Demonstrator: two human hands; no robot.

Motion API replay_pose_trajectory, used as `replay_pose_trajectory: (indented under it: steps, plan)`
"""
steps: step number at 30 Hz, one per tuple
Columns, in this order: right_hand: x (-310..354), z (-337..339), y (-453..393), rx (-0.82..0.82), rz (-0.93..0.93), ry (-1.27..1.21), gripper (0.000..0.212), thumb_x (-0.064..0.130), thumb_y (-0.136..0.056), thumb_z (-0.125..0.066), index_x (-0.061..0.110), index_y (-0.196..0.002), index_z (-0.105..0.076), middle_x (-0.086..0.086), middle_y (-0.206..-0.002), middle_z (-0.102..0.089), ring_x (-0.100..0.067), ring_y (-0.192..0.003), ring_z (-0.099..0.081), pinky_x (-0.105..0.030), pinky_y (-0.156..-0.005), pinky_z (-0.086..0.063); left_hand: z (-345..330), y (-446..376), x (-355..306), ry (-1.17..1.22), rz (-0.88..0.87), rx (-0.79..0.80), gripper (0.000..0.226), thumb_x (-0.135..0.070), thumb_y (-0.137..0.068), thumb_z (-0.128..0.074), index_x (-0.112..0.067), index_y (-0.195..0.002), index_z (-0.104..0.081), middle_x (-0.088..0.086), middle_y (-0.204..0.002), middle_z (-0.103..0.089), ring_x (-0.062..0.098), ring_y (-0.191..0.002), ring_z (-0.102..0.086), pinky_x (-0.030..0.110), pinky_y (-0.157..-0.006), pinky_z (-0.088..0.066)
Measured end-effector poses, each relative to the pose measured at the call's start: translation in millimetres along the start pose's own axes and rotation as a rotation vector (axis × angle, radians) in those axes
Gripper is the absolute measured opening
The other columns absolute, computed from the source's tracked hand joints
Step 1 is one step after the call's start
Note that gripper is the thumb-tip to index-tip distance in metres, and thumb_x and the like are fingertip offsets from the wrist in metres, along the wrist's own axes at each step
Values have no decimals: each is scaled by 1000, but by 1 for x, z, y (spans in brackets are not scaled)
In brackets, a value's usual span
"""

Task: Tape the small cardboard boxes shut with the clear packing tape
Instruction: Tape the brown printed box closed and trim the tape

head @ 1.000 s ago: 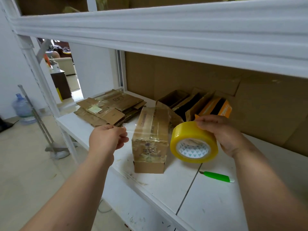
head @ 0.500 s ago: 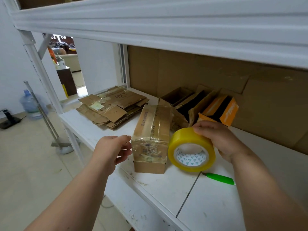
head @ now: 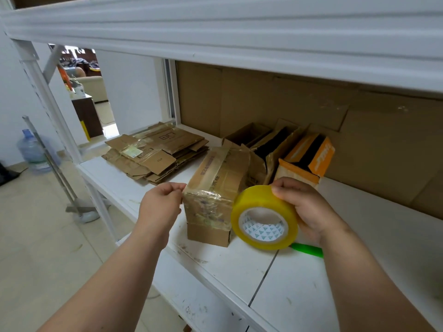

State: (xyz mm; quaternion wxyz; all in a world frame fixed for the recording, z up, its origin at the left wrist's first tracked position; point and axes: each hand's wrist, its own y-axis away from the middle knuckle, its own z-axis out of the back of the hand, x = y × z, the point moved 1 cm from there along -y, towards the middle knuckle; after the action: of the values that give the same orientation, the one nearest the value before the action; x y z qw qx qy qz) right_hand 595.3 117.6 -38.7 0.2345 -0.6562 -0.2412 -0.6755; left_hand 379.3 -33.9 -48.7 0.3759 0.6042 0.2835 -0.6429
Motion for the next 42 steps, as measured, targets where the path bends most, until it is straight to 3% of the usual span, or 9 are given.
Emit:
replay_pose_trajectory:
  steps: [4, 8, 13, 19, 24, 29, 34, 38, 42]
  plan:
    - [-8, -24, 5, 0, -7, -43, 25, 17, -85, -68, 28, -63, -67, -3, -72, -63, -26, -76, -57, -42, -76, -46, -1, -4, 4, -109, -107, 28, 24, -47, -92, -63, -26, -104, -63, -7, -99, -62, 8, -89, -58, 35, -84, -47]
    - [-20, -46, 9, -33, -39, -42, 32, 13, -93, -62, 28, -65, -67, 2, -73, -64, -21, -76, -59, -36, -72, -48, 10, -13, 22, -105, -130, 56, 59, -43, -81, -77, -25, -133, -58, -1, -114, -66, 17, -104, -63, 38, -92, -52]
    - [-33, -58, 14, -53, -84, -52, 30, 16, -94, -61, 27, -66, -65, 2, -75, -63, -22, -80, -57, -38, -77, -46, 31, -22, 38, -156, -181, 138, 56, -35, -80, -78, -27, -132, -61, -4, -110, -68, 7, -103, -62, 31, -92, -50]
    - [-35, -65, 14, -66, -138, -63, 29, 16, -94, -61, 26, -67, -67, -1, -75, -65, -24, -79, -59, -39, -77, -48, 42, -38, 45, -433, -334, 145, 54, -38, -82, -76, -26, -133, -62, -8, -111, -66, -8, -93, -56, 9, -76, -37]
    - [-34, -70, 15, -81, -159, -72, 29, 17, -94, -61, 26, -67, -67, -3, -77, -67, -26, -80, -60, -43, -80, -49, 43, -51, 49, -659, -527, 161, 62, -44, -85, -70, -31, -142, -51, -10, -110, -63, 7, -95, -57, 23, -83, -42]
    - [-34, -75, 16, -118, -163, -89, 27, 14, -94, -61, 23, -69, -66, -6, -77, -66, -26, -77, -61, -43, -78, -50, 46, -63, 55, -856, -942, 118, 69, -67, -95, -30, -19, -124, -69, -1, -88, -70, 21, -66, -66, 26, -57, -51]
    - [-34, -76, 18, -126, -165, -134, 21, 13, -93, -61, 18, -73, -66, -8, -76, -65, -24, -72, -62, -40, -76, -50, 51, -73, 63, -851, -1086, 137, 54, -51, -99, -34, -18, -127, -67, 1, -93, -71, 21, -68, -67, 27, -55, -53]
    - [-34, -78, 17, -155, -155, -159, 18, 9, -92, -59, 15, -75, -64, -6, -73, -65, -20, -67, -61, -33, -68, -50, 54, -79, 68, -762, -960, 166, 35, -29, -99, -53, -27, -133, -61, -3, -104, -72, 19, -82, -67, 25, -69, -54]
    - [-35, -82, 17, -189, -144, -167, 23, 9, -92, -59, 16, -71, -64, -6, -71, -63, -20, -64, -60, -32, -66, -49, 50, -70, 62, -317, -319, 224, 36, -25, -97, -62, -35, -131, -61, -14, -116, -66, 4, -103, -58, 14, -90, -38]
